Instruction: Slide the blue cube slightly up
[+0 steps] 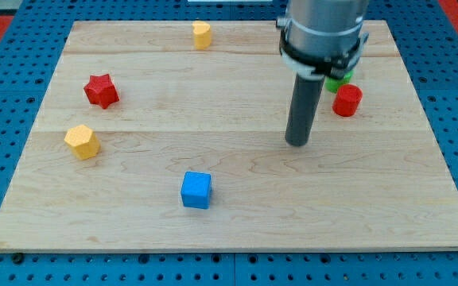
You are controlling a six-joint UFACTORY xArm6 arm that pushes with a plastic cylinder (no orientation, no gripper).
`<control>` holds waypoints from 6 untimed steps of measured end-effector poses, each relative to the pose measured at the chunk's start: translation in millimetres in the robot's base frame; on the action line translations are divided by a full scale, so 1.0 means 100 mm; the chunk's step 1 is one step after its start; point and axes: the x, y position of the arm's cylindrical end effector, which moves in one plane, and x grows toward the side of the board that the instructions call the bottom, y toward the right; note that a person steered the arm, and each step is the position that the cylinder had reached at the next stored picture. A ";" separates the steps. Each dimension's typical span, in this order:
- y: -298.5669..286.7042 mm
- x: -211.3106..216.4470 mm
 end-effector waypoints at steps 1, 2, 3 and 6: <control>-0.07 0.38; -0.20 0.75; -0.36 0.89; -0.88 0.95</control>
